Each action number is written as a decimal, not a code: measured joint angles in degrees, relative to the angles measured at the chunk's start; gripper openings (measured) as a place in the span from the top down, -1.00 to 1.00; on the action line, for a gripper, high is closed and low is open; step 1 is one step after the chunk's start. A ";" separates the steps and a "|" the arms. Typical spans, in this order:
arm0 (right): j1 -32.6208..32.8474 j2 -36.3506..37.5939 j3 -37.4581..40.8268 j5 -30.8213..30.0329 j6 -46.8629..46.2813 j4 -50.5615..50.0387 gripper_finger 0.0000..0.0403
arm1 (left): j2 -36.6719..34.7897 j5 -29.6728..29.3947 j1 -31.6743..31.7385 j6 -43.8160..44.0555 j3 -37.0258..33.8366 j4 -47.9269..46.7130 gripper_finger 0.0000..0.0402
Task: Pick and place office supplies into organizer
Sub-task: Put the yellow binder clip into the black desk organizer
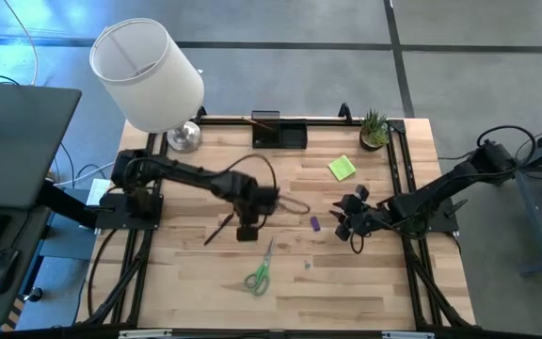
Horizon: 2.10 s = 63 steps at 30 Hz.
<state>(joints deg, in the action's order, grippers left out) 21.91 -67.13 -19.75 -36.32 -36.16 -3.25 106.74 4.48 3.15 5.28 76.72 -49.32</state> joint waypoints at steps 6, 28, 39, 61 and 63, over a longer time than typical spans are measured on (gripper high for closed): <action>-0.02 0.01 0.00 0.03 1.44 1.11 0.41 | 0.21 -6.23 -4.73 9.71 -3.79 3.90 0.72; -0.06 0.01 0.00 -0.32 5.69 0.99 0.41 | 2.14 -10.30 -9.26 27.18 -4.22 11.12 -0.20; -0.13 0.00 0.00 -1.07 5.32 0.89 0.41 | 4.80 -8.60 -9.20 27.68 -6.78 13.51 0.21; -0.13 0.02 0.00 -1.90 5.34 0.77 0.41 | 2.36 -9.02 -8.48 21.23 -8.13 17.02 0.73; -0.13 0.02 0.00 -2.41 5.34 0.77 0.41 | 0.85 -10.08 -7.50 19.27 -8.10 16.94 0.80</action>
<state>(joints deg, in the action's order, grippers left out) 21.78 -67.11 -19.75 -38.73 -30.83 -2.48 107.59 -5.61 -4.35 24.55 68.62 -32.38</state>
